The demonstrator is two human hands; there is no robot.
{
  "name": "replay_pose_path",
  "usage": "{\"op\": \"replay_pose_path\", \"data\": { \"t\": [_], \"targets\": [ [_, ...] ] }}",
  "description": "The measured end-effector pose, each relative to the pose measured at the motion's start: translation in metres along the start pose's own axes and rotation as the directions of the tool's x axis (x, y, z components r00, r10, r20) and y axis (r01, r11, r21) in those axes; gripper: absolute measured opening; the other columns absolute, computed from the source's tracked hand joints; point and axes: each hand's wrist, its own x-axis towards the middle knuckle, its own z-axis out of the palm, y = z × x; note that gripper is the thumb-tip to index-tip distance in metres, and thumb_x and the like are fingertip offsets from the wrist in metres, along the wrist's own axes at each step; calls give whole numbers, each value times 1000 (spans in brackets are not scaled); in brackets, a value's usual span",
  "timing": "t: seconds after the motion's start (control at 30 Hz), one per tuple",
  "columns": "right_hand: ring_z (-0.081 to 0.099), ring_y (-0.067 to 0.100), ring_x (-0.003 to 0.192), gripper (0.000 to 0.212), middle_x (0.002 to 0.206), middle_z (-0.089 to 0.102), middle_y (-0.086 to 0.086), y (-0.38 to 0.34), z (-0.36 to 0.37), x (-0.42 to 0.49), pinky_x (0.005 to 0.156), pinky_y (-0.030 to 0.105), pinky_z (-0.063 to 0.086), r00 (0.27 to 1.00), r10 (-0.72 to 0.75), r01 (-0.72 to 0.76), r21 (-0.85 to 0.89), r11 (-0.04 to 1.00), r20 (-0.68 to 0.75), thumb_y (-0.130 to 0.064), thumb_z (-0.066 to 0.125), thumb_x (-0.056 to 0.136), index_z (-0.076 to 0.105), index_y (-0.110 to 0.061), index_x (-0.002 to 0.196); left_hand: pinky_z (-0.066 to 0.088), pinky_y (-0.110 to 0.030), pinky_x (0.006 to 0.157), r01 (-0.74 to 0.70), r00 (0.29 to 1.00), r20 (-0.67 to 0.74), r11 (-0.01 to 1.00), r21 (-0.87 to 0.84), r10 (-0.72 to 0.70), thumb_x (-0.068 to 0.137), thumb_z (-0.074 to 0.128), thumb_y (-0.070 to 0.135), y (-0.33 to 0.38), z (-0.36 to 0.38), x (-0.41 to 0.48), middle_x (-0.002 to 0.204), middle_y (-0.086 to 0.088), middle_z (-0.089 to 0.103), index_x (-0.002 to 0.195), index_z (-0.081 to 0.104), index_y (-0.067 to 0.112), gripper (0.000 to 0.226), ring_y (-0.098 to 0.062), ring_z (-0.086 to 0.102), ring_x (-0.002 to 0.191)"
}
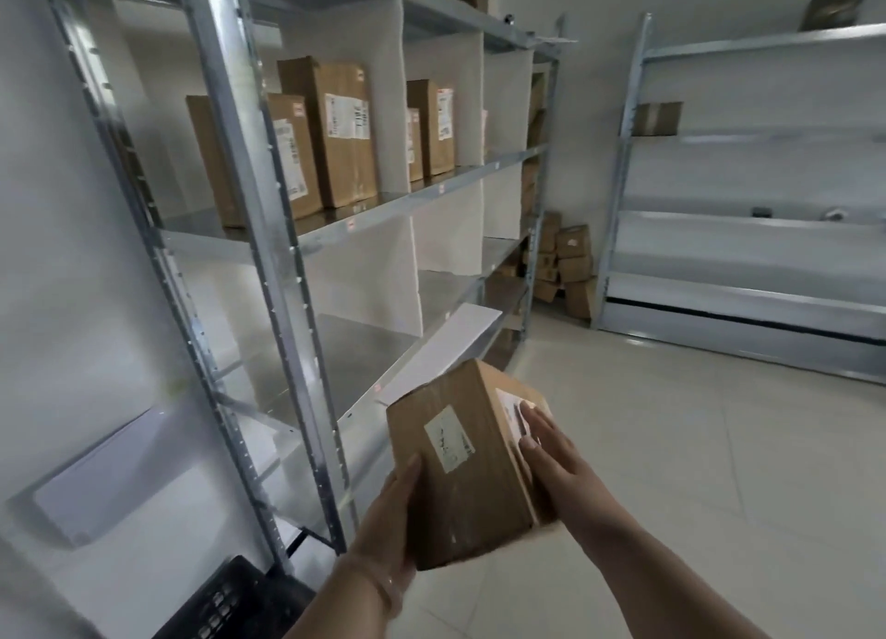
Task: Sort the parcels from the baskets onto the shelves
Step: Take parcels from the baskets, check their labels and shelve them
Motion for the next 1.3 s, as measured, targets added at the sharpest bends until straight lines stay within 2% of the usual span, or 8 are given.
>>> {"op": "replay_pose_path", "data": {
  "t": [0.2, 0.33, 0.53, 0.67, 0.87, 1.0, 1.17, 1.3],
  "targets": [
    [45, 12, 127, 58, 143, 45, -4, 15, -34, 31, 94, 21, 44, 935, 47, -69, -51, 996, -350, -43, 61, 89, 44, -26, 142, 59, -50, 72, 27, 999, 25, 978, -207, -22, 100, 39, 42, 15, 16, 46, 117, -19, 69, 127, 60, 9, 48, -33, 72, 94],
    [36, 29, 139, 83, 154, 35, 11, 35, -56, 54, 112, 43, 31, 814, 220, -273, -18, 962, -538, -45, 67, 85, 28, -14, 151, 61, -43, 65, 28, 998, 61, 966, -259, -13, 102, 37, 40, 32, 26, 74, 112, -18, 71, 125, 61, 7, 47, -30, 73, 87],
    [40, 36, 134, 79, 154, 30, 3, 29, -37, 92, 95, 59, 45, 794, 583, -396, 580, 712, -172, -60, 66, 80, 33, -29, 145, 54, -55, 84, 145, 975, 201, 948, -283, -89, 98, 38, 40, 44, 45, 115, 119, -23, 67, 123, 65, 6, 50, -42, 66, 105],
    [48, 34, 126, 58, 146, 40, -3, 37, -51, 115, 86, 59, 52, 827, 536, -309, 661, 684, -167, -51, 68, 82, 47, -33, 132, 52, -45, 85, 60, 984, 172, 990, -129, -37, 91, 41, 51, 55, 44, 155, 112, -18, 71, 115, 71, 13, 54, -39, 60, 110],
    [56, 21, 93, 41, 113, 60, 1, 42, -120, 137, 53, 26, 51, 902, 339, -158, 528, 835, -266, -32, 59, 93, 49, -36, 133, 41, -61, 102, 268, 923, 193, 915, 303, -334, 78, 17, 87, 64, 49, 212, 124, 0, 69, 127, 61, 36, 83, -23, 59, 121],
    [59, 32, 116, 60, 124, 66, 5, 41, -163, 167, 96, 52, 50, 939, 207, -49, 487, 872, -276, -33, 73, 80, 50, -45, 133, 50, -49, 92, 235, 934, 109, 816, 528, -340, 88, 48, 64, 61, 85, 243, 120, 6, 70, 124, 65, 37, 48, -17, 61, 116],
    [64, 34, 110, 81, 122, 66, 7, 34, -226, 210, 93, 57, 51, 954, 124, 11, 446, 895, -272, -30, 82, 68, 46, -46, 138, 47, -38, 86, 23, 988, 115, 846, 532, -99, 98, 49, 16, 48, 154, 279, 85, 5, 75, 121, 66, 30, 32, -17, 64, 86],
    [65, 32, 109, 102, 130, 62, 7, 32, -271, 248, 88, 55, 55, 972, 93, 1, 398, 917, -216, -38, 89, 56, 38, -44, 144, 53, -41, 91, -21, 997, 69, 829, 558, -21, 96, 44, 56, 38, 210, 298, 98, 1, 76, 114, 71, 21, 47, -20, 67, 103]
  ]
}}
